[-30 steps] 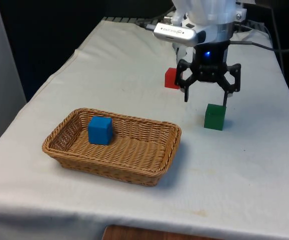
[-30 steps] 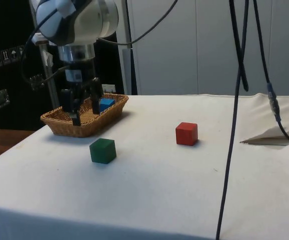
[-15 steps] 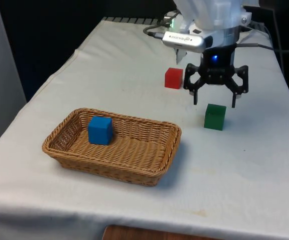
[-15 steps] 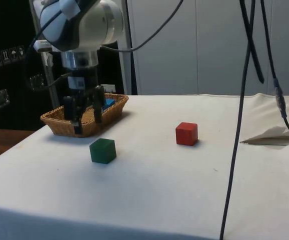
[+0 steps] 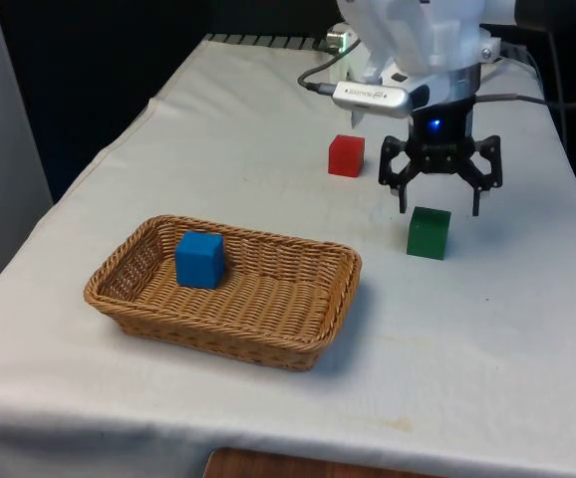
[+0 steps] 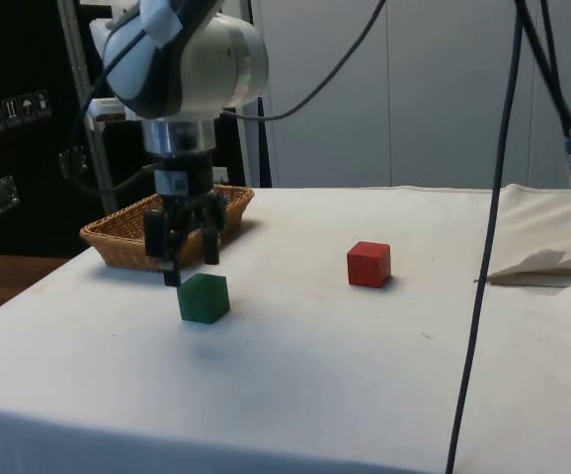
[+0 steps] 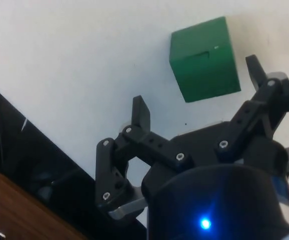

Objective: Pick up exactly two blocks and place them into the basket.

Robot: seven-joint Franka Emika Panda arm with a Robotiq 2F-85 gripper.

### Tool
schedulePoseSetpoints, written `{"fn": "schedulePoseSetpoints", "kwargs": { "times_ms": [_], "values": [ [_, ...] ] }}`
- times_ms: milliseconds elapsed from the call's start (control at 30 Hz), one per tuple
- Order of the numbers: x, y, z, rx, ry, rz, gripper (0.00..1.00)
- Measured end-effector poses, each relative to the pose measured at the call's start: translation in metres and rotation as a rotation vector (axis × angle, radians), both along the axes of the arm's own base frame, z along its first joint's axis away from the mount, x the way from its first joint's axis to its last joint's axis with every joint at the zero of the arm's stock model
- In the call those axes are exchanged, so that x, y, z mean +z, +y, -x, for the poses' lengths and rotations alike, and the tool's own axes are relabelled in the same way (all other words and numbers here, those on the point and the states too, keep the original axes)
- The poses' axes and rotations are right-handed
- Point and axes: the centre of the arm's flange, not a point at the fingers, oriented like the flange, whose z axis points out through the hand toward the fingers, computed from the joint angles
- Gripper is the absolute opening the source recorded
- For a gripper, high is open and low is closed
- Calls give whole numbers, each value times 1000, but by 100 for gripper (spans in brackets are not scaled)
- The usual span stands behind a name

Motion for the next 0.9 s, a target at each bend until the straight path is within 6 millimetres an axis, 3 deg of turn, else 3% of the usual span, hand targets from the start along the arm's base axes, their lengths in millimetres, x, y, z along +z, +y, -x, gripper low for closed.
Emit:
{"fn": "schedulePoseSetpoints", "kwargs": {
  "times_ms": [900],
  "values": [
    [-32, 10, 3, 3, 4, -22, 100]
  ]
}}
